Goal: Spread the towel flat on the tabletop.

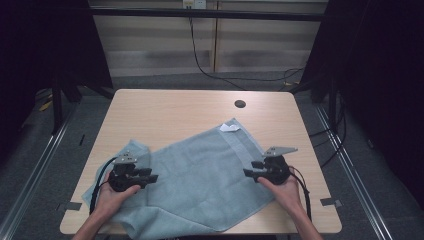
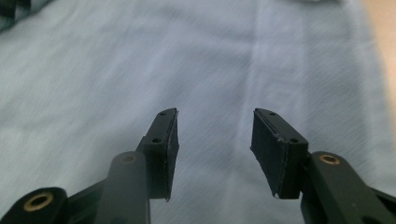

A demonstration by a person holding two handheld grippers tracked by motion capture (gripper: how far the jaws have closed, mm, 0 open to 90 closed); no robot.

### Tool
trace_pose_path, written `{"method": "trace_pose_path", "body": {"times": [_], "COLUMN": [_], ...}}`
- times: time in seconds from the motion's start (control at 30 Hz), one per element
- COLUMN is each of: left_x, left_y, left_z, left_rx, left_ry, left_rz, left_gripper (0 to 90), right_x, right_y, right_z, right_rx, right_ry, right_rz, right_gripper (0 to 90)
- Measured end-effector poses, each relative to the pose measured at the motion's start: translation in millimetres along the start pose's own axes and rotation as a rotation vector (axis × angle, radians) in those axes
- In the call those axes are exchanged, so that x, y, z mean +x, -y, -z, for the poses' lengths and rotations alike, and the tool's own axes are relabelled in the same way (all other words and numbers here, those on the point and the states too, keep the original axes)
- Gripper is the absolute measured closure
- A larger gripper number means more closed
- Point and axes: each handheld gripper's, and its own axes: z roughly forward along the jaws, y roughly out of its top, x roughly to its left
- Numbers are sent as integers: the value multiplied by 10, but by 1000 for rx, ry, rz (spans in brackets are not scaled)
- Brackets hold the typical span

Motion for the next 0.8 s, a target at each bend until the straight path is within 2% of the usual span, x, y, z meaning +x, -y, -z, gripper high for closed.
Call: {"method": "trace_pose_path", "body": {"times": [0.07,0.1,0.17,0.2,0.23,0.3,0.37,0.43,0.47,0.5,0.6,0.63,0.67,0.7,0.73,0.8], "left_x": [7,28,49,116,116,207,290,308,323,323,309,299,280,264,245,214], "left_y": [-63,-135,-174,-230,-230,-259,-249,-194,-151,-122,-119,-102,-85,-80,-77,-67], "left_z": [30,58,67,67,67,38,-24,-133,-181,-194,-158,-152,-148,-138,-128,-109], "left_rx": [-19,-41,-47,-69,-69,-70,-50,23,38,26,41,40,36,44,51,58], "left_ry": [10,5,-4,-13,-13,-45,-53,-130,-117,-103,-89,-91,-95,-100,-97,-61], "left_rz": [-7,-23,-24,-8,-8,6,20,-20,-24,-27,-10,-19,-25,-36,-39,-18], "left_gripper": [603,611,632,643,646,647,643,608,607,598,593,593,592,592,589,580], "right_x": [56,132,153,191,191,219,241,227,208,186,86,35,-104,-104,-178,-306], "right_y": [43,122,160,240,240,331,389,381,364,344,271,233,138,138,97,17], "right_z": [21,86,117,149,149,130,93,69,50,32,-34,-55,-103,-103,-134,-208], "right_rx": [5,-10,-22,-12,-12,18,60,51,49,52,56,64,82,82,81,74], "right_ry": [-3,-13,-21,-24,-24,-18,-1,5,10,19,56,56,45,45,45,56], "right_rz": [7,4,-12,-20,-20,-19,-11,-1,7,12,24,19,-5,-5,-22,-30], "right_gripper": [516,525,528,531,531,531,531,517,517,518,518,518,518,518,518,518]}}
